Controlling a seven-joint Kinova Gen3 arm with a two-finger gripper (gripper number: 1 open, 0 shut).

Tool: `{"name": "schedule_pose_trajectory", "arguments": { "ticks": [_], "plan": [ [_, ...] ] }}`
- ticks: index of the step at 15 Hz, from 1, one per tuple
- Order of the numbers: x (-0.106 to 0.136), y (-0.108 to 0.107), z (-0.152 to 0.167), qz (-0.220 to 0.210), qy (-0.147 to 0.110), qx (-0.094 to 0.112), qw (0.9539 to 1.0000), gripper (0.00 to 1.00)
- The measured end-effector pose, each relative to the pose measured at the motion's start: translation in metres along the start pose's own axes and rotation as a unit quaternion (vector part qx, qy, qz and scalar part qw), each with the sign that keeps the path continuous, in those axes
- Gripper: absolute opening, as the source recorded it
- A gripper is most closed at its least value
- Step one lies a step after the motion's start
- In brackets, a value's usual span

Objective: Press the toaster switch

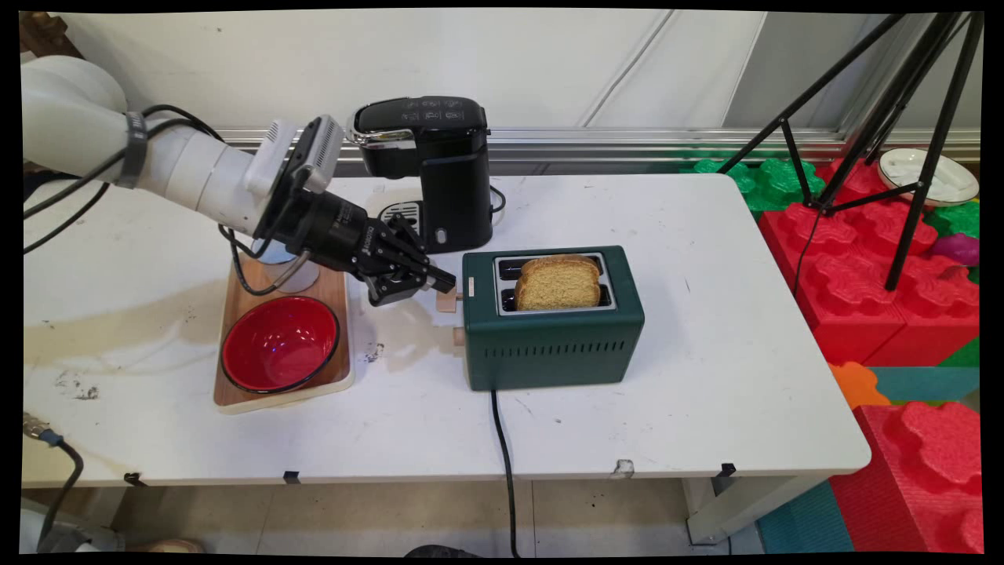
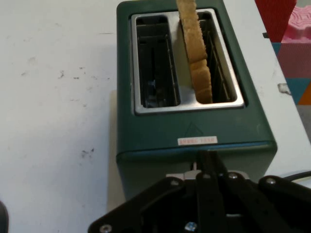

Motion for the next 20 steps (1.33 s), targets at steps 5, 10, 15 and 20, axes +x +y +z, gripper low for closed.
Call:
{"name": "schedule_pose_trajectory", "arguments": {
  "ticks": [5, 10, 15, 20],
  "plan": [
    [-0.008, -0.006, 0.011, -0.013, -0.008, 0.003, 0.9999, 0.0],
    [-0.016, -0.008, 0.02, -0.02, -0.016, 0.001, 0.9997, 0.0],
    [-0.026, -0.007, 0.028, -0.023, -0.028, -0.002, 0.9993, 0.0],
    [-0.034, -0.006, 0.035, -0.026, -0.035, -0.004, 0.9991, 0.0]
  ]
}}
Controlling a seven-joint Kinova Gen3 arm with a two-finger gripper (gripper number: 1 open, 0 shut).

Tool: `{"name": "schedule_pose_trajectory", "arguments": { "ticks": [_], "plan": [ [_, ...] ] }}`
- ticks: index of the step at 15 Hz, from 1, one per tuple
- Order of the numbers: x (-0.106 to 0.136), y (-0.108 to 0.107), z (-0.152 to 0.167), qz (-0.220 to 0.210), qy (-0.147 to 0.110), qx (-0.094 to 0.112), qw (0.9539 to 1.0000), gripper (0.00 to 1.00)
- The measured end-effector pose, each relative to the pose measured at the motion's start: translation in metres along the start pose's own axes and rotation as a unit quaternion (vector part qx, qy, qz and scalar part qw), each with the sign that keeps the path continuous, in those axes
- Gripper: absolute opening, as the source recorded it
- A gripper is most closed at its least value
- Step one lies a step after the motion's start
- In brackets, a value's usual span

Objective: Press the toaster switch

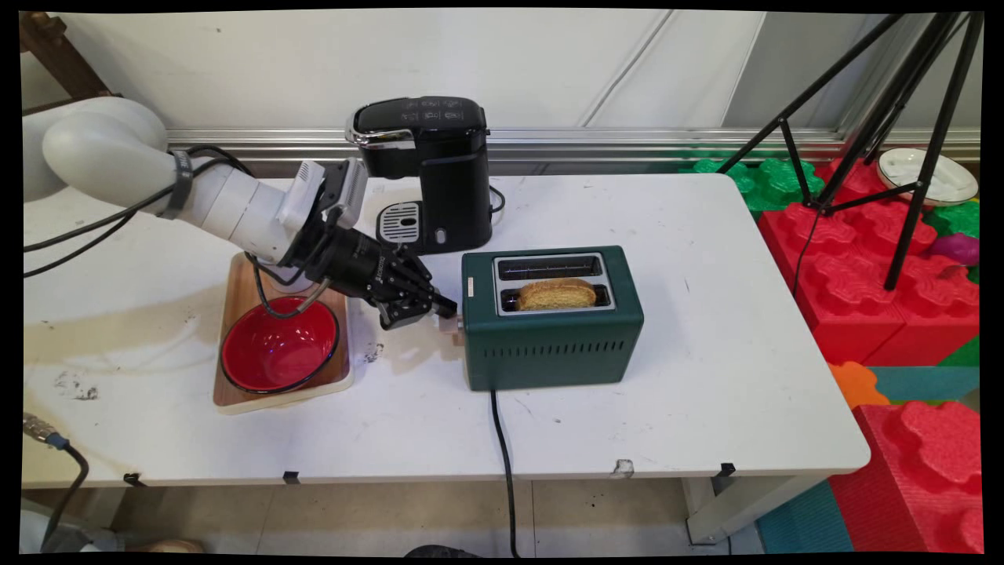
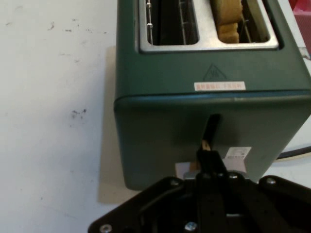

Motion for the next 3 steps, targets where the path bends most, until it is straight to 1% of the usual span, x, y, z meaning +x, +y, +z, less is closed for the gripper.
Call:
{"name": "schedule_pose_trajectory", "arguments": {
  "ticks": [3],
  "plan": [
    [-0.0052, 0.0001, 0.0033, -0.001, -0.004, -0.001, 1.0, 0.0]
  ]
}}
